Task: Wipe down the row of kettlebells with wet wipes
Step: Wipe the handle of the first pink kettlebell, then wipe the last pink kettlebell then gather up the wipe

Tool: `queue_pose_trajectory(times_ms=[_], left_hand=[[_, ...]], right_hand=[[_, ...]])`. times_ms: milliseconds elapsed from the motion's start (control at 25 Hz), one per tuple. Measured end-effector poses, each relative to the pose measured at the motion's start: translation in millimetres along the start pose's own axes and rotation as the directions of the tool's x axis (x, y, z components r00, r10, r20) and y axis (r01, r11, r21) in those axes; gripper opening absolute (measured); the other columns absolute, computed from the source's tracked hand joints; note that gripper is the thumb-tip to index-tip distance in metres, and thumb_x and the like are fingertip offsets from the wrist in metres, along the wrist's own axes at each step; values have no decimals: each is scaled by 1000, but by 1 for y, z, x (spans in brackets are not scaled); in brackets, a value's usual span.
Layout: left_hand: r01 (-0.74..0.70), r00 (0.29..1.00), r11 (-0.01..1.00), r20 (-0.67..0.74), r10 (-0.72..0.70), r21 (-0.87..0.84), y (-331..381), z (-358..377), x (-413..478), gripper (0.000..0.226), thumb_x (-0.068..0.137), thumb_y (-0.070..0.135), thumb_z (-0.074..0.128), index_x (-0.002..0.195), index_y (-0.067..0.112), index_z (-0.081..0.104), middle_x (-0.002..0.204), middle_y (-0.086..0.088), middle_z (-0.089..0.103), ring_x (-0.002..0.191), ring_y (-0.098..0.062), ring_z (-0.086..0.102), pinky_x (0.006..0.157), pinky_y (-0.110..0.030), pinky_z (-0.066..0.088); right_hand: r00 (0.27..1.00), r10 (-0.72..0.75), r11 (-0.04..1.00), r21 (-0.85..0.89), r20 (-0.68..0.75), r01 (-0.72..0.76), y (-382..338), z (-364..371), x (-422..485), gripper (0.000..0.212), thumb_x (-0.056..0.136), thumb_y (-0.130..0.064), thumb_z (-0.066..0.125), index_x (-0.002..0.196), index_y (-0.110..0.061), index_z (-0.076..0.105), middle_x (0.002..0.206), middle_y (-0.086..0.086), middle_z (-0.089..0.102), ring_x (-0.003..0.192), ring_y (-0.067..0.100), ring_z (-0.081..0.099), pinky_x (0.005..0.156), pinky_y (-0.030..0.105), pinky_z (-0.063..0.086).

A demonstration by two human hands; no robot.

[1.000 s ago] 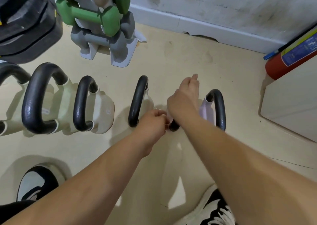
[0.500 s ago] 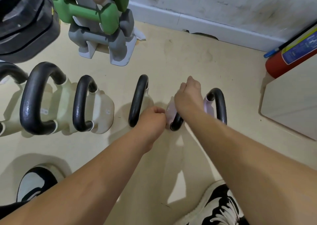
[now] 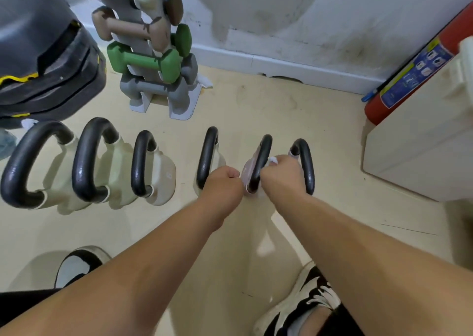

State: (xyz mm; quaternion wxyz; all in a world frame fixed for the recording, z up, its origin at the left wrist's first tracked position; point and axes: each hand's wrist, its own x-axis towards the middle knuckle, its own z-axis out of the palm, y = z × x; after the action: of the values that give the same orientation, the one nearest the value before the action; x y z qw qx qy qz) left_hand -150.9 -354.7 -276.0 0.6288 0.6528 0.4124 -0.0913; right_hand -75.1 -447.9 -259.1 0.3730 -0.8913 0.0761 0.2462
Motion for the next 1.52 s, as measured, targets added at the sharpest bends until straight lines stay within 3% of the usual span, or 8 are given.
queue_pose_trajectory(times_ms=[200,400,640,760,960,1160,1360,1520], left_hand=[[1,994,956,103,31,-294,49,3,-33,37,103,53,48,98,23,69,96,-7,79,93,-23,76,89,-38,60],[-66,986,959,129,105,-274,70,4,-30,24,99,31,60,109,11,69,102,-16,77,83,-26,73,77,-34,60],[-67,998,997,12,66,38,63,52,-13,11,99,20,57,100,12,65,97,-11,68,74,-33,70,77,-46,64],[-147,989,973,-1,149,177,67,81,6,13,98,24,55,102,21,67,107,0,66,95,-26,67,83,-40,60],[-453,883,739,133,451,499,62,141,36,32,106,29,36,127,29,60,119,2,66,107,-17,63,104,-34,44],[-545,822,481,324,469,687,-8,180,22,59,110,31,24,163,8,11,164,-6,-37,152,-21,-32,128,-46,0],[-479,788,88,383,482,873,35,175,58,68,100,30,48,160,7,24,171,-10,-1,157,-27,-13,123,-40,-14],[-361,917,38,348,194,932,93,181,105,48,95,22,47,141,11,51,151,-11,39,150,-31,19,122,-41,23]], right_hand=[[876,-100,993,-12,472,120,-69,-55,-20,24,95,-7,42,93,3,64,85,27,71,72,37,70,73,48,64],[805,-62,880,-348,590,324,-93,-104,-19,47,102,-37,34,111,-3,64,93,19,76,82,36,76,74,42,62],[874,-290,728,-502,391,467,-38,-127,58,42,105,-38,33,100,-7,61,100,11,65,89,29,56,75,33,40],[928,-301,903,-249,219,351,2,-128,112,31,100,-29,42,81,-10,58,81,5,55,81,28,50,68,33,40],[937,-17,973,221,348,-65,55,-107,163,37,92,-40,57,114,-13,69,116,-3,65,109,20,61,87,33,50],[936,-44,932,352,348,-87,67,-97,170,45,96,-44,48,111,-12,75,112,0,77,106,15,70,93,38,49],[937,-3,866,470,348,-172,68,-101,162,59,104,-52,30,106,-14,76,98,-1,76,89,17,69,75,33,51],[956,114,709,652,270,-269,72,-96,147,57,104,-51,31,124,-8,63,78,-2,67,68,16,63,68,31,49]])
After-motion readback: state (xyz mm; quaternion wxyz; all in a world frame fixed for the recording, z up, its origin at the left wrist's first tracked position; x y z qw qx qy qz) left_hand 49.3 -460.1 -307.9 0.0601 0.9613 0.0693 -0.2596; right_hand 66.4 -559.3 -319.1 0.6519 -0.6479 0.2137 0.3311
